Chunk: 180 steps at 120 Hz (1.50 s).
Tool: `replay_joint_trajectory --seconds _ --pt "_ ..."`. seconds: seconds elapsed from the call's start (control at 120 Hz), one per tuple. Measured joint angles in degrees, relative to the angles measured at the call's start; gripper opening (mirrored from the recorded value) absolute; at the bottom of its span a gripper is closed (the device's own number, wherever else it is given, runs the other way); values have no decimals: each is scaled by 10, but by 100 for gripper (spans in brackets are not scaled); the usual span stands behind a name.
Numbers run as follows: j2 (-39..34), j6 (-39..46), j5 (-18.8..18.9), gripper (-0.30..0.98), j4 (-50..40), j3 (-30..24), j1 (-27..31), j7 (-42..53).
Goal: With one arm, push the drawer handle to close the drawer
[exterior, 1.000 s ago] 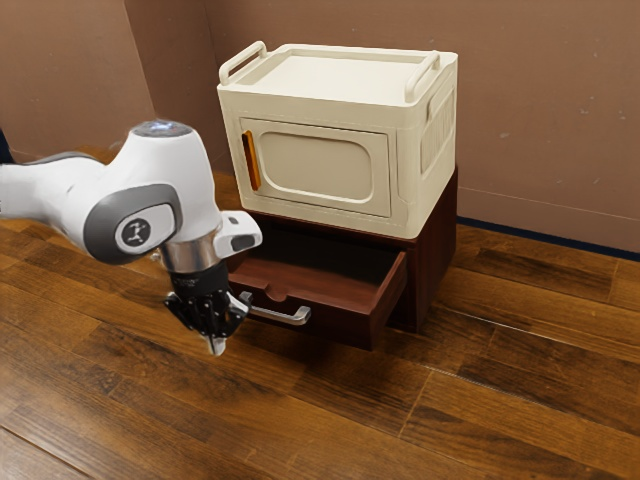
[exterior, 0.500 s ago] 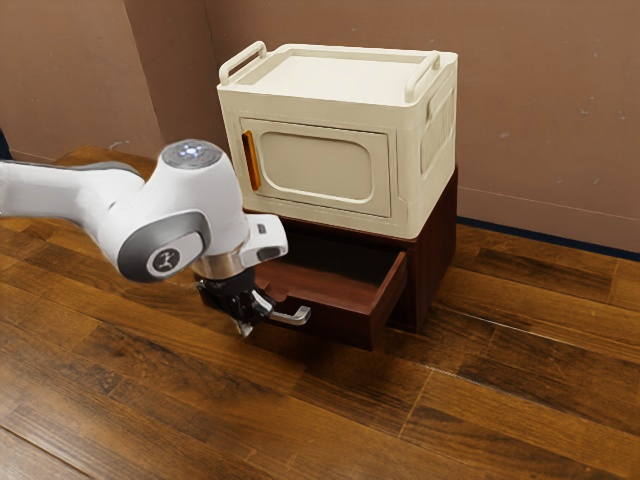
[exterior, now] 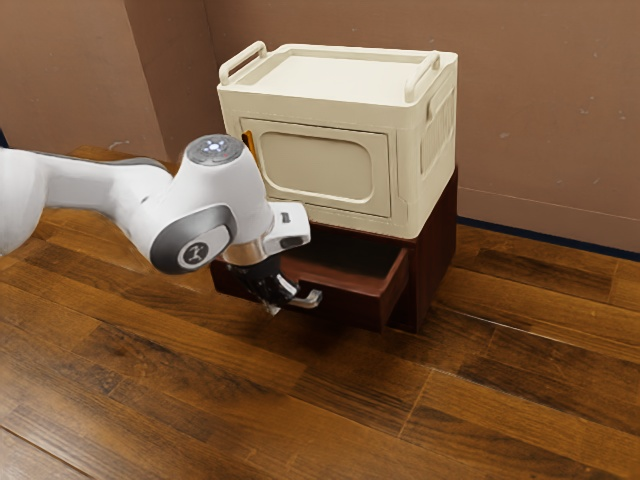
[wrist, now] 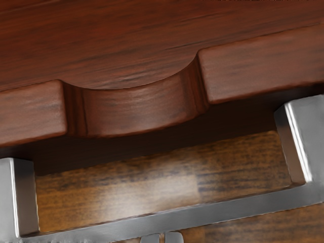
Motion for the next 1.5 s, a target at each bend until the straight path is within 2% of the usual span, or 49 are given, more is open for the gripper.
replay_joint_trajectory --seconds 0.292,0.525,1.5 --pt "37 6 -2 -10 42 26 -19 27" --pt "72 7 -6 -10 74 43 3 52" --pt "167 8 -10 -10 201 45 10 110"
